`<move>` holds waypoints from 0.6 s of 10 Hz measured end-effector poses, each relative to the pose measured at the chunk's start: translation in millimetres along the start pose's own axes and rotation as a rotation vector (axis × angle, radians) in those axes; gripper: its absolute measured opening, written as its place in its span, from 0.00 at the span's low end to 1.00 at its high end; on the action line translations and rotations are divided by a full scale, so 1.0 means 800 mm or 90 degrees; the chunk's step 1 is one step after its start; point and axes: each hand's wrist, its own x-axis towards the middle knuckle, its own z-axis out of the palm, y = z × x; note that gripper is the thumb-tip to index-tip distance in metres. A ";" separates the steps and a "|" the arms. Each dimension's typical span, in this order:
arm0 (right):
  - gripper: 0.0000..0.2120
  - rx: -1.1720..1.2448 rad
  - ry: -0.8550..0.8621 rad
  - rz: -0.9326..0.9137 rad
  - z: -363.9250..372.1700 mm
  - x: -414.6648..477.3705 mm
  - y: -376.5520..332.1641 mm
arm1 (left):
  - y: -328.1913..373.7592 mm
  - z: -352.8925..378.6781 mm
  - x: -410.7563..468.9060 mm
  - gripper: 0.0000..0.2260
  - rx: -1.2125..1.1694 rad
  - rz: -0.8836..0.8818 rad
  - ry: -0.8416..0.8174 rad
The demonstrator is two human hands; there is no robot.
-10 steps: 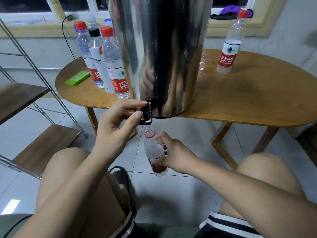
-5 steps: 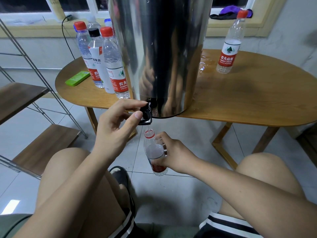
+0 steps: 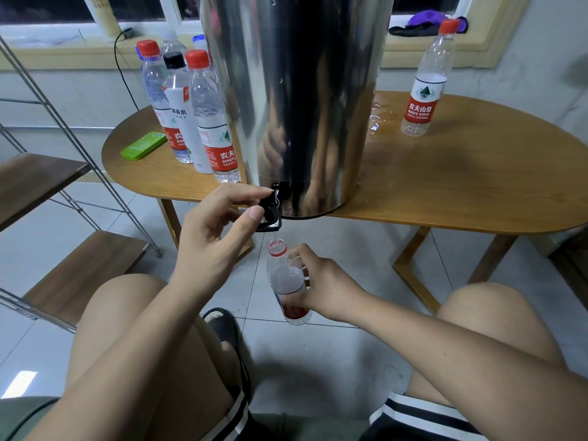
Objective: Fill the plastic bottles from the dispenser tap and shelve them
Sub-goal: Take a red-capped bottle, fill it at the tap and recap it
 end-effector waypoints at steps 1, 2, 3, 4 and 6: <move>0.32 -0.004 0.001 0.001 0.000 0.001 0.000 | 0.000 -0.001 0.000 0.11 0.005 0.001 -0.001; 0.33 -0.003 0.002 0.001 0.001 0.001 0.000 | -0.001 -0.001 0.000 0.11 0.010 0.004 -0.003; 0.33 -0.003 0.001 -0.001 0.001 0.000 0.001 | 0.000 -0.001 0.000 0.11 0.008 0.003 -0.003; 0.33 0.000 0.001 -0.002 0.001 0.000 0.001 | 0.000 -0.001 0.000 0.11 0.006 -0.001 -0.002; 0.33 0.001 0.005 0.000 0.001 0.000 0.001 | -0.001 0.000 0.000 0.11 0.010 0.000 0.003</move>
